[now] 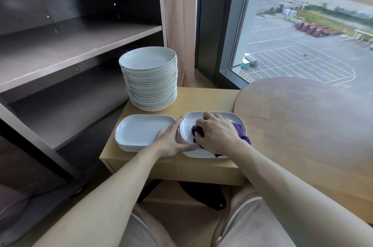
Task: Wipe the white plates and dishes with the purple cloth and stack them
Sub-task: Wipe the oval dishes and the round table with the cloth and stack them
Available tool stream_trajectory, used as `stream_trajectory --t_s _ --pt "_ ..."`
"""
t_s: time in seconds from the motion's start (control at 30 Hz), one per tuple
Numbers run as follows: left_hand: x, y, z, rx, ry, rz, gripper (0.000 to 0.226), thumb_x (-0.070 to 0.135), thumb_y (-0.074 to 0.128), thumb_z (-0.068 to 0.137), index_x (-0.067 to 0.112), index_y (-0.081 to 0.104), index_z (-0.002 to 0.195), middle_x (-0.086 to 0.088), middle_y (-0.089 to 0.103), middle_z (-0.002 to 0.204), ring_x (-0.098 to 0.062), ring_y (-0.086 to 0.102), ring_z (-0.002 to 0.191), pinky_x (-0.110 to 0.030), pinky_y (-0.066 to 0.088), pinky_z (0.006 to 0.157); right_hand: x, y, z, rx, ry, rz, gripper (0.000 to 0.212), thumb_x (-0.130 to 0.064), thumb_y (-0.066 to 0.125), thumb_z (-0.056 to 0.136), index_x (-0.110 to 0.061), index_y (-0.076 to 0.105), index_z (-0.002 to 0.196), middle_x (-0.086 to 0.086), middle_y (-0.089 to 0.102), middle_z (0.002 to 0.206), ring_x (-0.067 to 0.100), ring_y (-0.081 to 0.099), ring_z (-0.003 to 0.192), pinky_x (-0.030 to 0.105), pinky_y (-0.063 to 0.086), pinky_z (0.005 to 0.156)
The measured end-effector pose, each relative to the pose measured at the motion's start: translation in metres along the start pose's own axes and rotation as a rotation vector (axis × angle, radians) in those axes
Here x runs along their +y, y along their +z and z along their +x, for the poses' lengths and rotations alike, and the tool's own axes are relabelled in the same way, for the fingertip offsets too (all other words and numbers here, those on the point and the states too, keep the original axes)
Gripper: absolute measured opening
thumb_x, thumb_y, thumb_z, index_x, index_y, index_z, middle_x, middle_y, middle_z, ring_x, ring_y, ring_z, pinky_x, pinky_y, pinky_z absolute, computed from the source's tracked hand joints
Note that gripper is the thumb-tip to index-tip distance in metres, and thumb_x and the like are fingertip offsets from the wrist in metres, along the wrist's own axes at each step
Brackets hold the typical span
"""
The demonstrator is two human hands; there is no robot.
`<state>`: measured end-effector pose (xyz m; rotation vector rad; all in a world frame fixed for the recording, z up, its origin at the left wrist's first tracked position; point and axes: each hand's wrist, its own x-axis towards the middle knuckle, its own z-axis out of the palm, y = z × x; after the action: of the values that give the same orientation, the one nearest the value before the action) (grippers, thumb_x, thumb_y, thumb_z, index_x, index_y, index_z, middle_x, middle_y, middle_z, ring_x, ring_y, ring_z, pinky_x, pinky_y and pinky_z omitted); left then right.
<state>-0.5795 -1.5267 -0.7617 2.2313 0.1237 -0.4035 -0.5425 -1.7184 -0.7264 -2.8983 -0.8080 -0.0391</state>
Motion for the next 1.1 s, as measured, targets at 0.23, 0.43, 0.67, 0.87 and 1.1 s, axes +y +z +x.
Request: stream_trajectory --t_s 0.23,0.43,0.67,0.87,1.1 --pt "-0.004 0.001 0.003 -0.013 0.006 0.022 0.12 0.093 0.068 0.052 0.072 -0.002 0.147 0.004 0.021 0.168 -0.035 0.001 0.156 -0.057 0.007 0.126 0.033 0.001 -0.008 0.082 0.143 -0.232 0.033 -0.046 0.049 0.095 -0.023 0.068 0.108 0.004 0.057 0.113 0.028 0.057 0.1 0.039 0.041 0.078" --pt "-0.003 0.003 0.005 0.0 -0.017 0.044 0.107 0.083 0.067 0.071 0.067 -0.003 0.151 0.009 0.014 0.171 -0.036 -0.008 0.157 -0.053 0.001 0.124 0.045 0.006 0.006 0.135 0.346 -0.211 0.028 -0.036 0.048 0.096 -0.016 0.065 0.106 0.008 0.056 0.115 0.033 0.055 0.099 0.04 0.036 0.076" --pt "-0.005 0.004 0.007 0.001 -0.021 0.091 0.106 0.082 0.064 0.075 0.065 -0.006 0.152 0.006 0.015 0.171 -0.034 -0.002 0.157 -0.054 0.005 0.124 0.02 0.015 0.029 0.181 0.338 -0.193 0.027 -0.036 0.051 0.096 -0.015 0.065 0.107 0.009 0.057 0.116 0.036 0.057 0.098 0.041 0.036 0.076" --pt "-0.008 0.008 0.008 0.025 0.018 0.108 0.107 0.084 0.063 0.074 0.063 -0.007 0.153 0.006 0.018 0.17 -0.024 0.002 0.157 -0.052 0.002 0.125 -0.011 0.019 0.04 0.178 0.208 -0.103 0.031 -0.037 0.052 0.093 -0.015 0.065 0.109 0.01 0.057 0.118 0.035 0.056 0.098 0.044 0.044 0.08" --pt "-0.007 0.01 0.012 0.048 0.015 0.19 0.121 0.098 0.055 0.058 0.063 -0.015 0.15 -0.005 -0.017 0.171 -0.035 -0.009 0.157 -0.056 0.007 0.126 -0.021 0.011 0.036 0.085 0.0 0.023 0.033 -0.042 0.044 0.1 -0.025 0.068 0.115 0.002 0.056 0.117 0.025 0.051 0.099 0.041 0.045 0.086"
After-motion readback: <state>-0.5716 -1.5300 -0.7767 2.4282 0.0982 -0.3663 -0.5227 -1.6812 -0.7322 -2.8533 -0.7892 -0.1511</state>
